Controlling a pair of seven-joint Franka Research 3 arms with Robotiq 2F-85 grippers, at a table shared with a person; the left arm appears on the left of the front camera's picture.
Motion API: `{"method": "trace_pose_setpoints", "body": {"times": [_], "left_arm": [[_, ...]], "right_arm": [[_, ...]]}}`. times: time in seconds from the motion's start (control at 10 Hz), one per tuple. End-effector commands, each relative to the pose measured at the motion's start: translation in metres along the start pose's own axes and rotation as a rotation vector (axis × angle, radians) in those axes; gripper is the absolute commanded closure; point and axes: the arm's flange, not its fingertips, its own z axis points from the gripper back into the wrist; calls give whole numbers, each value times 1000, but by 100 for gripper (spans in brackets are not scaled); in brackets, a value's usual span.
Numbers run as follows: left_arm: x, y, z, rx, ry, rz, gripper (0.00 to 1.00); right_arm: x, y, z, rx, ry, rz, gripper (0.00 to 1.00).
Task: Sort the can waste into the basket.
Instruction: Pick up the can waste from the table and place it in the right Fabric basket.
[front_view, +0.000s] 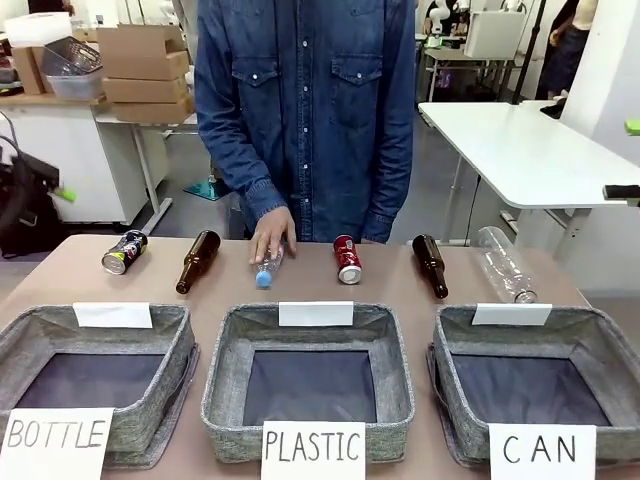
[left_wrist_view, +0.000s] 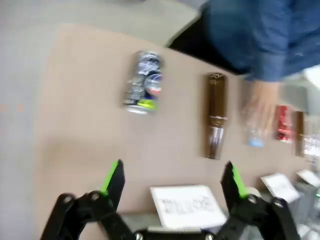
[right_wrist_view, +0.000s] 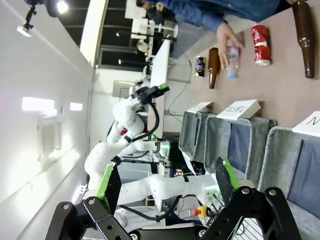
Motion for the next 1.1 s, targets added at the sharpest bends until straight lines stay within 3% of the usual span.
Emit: {"method": "trace_pose_setpoints", "body": {"times": [0.0, 0.1, 0.2, 0.3, 0.4, 0.5, 1.0], "left_arm": [[36, -4, -20, -42, 99, 203, 0], [0, 0, 0, 0, 0, 0, 0], [0, 0, 0, 0, 0, 0, 0], [17, 7, -32, 43, 55, 56, 0], [36, 11, -63, 71, 142, 11, 0], [46, 17, -80, 19, 202, -27, 0], [78, 26, -183, 45, 361, -32, 0]], "right_arm": [[4, 2, 0, 24, -6, 33, 0], [4, 2, 0, 24, -6, 33, 0], [4, 2, 0, 24, -6, 33, 0], [4, 2, 0, 24, -6, 33, 0], [4, 2, 0, 24, -6, 33, 0], [4, 2, 0, 24, -6, 33, 0], [4, 2, 0, 24, -6, 33, 0]]}}
